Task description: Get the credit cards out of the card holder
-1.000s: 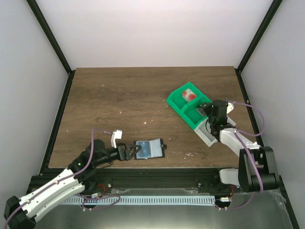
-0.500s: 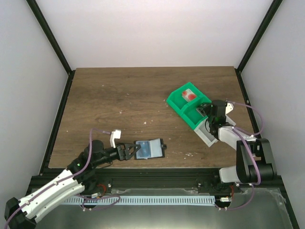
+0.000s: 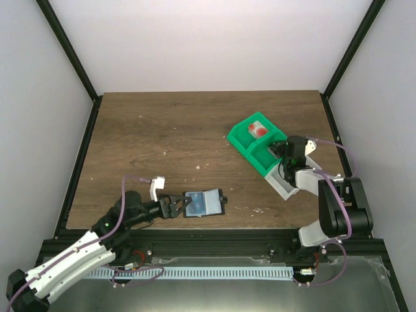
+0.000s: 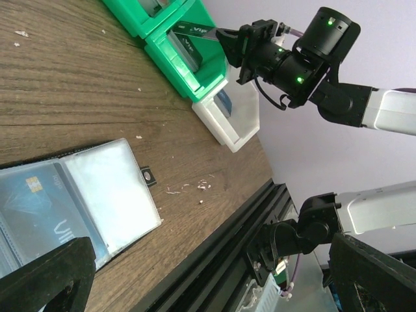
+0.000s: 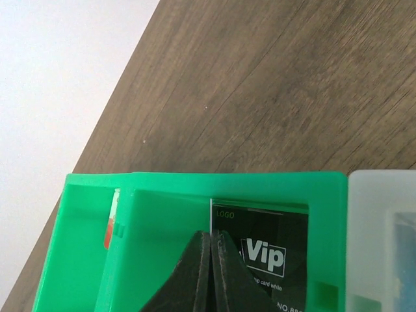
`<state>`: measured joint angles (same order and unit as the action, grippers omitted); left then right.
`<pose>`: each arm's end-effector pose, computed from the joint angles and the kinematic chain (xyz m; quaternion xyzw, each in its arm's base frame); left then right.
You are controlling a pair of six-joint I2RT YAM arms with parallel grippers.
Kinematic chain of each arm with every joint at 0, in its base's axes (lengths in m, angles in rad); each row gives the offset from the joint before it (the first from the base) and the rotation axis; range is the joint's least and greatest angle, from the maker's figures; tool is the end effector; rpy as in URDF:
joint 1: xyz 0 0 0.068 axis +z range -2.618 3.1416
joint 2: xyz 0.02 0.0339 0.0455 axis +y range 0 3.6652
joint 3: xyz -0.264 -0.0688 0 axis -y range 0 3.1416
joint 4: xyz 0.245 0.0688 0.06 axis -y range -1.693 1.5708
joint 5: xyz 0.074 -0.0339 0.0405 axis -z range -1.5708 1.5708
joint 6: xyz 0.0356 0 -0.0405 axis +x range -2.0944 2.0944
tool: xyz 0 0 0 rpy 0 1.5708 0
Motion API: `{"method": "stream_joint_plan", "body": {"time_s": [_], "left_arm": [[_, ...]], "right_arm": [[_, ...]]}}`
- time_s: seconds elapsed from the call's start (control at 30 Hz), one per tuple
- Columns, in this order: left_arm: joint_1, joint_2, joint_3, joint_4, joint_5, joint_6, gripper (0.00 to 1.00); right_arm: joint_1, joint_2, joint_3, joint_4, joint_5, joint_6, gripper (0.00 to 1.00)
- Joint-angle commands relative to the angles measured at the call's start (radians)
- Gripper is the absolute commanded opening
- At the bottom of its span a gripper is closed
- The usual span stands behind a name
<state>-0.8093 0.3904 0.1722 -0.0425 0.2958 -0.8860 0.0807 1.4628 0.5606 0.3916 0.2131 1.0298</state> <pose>0.0839 -0.1030 0.1917 0.0596 0.7872 -0.5291 0.3111 0.2851 0.0155 0.1677 0.4398 0.7385 0.1871 0.4756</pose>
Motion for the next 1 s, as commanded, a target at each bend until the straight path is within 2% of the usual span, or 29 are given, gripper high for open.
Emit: {"method": "stream_joint_plan", "body": {"time_s": [0.0,0.23,0.4,0.6,0.97], "left_arm": [[0.007,-0.004,0.019,-0.010,-0.005,0.013,1.00],[0.006,-0.010,0.013,-0.018,-0.006,0.013,1.00],[0.008,-0.013,0.009,-0.018,-0.011,0.013,1.00],[0.008,-0.011,0.010,-0.020,-0.008,0.011,1.00],[0.010,-0.019,0.006,-0.020,-0.007,0.003,1.00]], "right_arm": [[-0.012,0.041,0.063,0.023,0.029,-0.019,0.00],[-0.012,0.060,0.080,-0.005,0.045,-0.006,0.01],[-0.012,0.073,0.126,-0.097,0.066,0.015,0.07],[-0.012,0.074,0.129,-0.121,0.081,0.020,0.06],[-0.012,0.011,0.212,-0.316,0.120,-0.009,0.11]]}}
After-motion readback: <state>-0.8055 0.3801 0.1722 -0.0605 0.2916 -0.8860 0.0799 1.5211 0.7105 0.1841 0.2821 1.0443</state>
